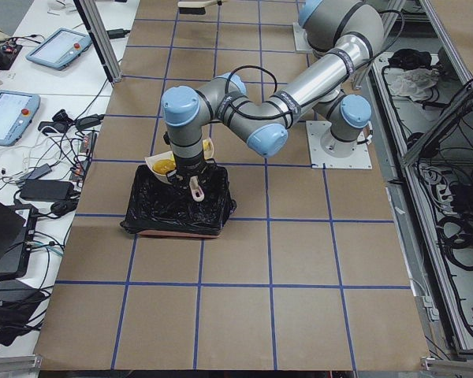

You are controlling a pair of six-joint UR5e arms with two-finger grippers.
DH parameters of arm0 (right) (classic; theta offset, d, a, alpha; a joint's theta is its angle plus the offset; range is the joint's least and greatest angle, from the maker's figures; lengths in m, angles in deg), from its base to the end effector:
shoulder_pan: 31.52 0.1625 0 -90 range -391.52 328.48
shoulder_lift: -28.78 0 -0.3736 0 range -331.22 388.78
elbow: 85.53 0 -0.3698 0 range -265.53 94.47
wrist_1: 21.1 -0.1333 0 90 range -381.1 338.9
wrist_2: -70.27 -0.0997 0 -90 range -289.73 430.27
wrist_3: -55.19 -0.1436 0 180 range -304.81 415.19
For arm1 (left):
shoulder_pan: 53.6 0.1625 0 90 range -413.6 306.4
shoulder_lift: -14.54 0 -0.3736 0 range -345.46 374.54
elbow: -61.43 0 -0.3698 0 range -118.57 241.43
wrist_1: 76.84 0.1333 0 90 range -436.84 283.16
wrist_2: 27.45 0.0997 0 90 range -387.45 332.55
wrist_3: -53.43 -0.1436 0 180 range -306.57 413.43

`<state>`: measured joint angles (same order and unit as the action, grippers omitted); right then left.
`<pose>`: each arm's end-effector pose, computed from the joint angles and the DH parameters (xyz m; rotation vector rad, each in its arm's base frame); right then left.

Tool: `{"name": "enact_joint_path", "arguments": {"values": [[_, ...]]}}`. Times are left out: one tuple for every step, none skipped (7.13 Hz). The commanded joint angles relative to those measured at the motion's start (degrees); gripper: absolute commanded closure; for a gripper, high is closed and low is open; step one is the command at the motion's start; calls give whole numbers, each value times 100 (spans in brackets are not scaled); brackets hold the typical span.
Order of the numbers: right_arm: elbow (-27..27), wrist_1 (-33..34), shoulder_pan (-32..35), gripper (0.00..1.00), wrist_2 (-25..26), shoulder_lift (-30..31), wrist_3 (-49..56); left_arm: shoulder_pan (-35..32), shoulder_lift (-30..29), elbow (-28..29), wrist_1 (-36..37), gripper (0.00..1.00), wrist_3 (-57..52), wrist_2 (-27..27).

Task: Sweep and dump trash into bin
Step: 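Lift the loaded dustpan toward the bin with left gripper while right gripper withdraws brush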

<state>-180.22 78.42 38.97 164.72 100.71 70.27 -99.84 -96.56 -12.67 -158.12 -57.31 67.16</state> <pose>-0.0589 -0.5320 0.2124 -0.1063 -3.1114 -0.3809 0.3347 -0.5256 0.3408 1.6866 2.5560 0.0995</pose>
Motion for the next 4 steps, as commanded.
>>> {"name": "enact_joint_path", "arguments": {"values": [[-295,383,-52,100,12,-64,188,447,-114,89,-28,100,-167,416],[-305,515,-52,100,21,-177,615,745,-157,80,-90,100,-167,435],[-305,629,-52,100,30,-205,646,766,-158,72,-117,100,-167,591],[-305,657,-52,100,39,-214,611,757,-167,80,-134,100,-167,671]]}}
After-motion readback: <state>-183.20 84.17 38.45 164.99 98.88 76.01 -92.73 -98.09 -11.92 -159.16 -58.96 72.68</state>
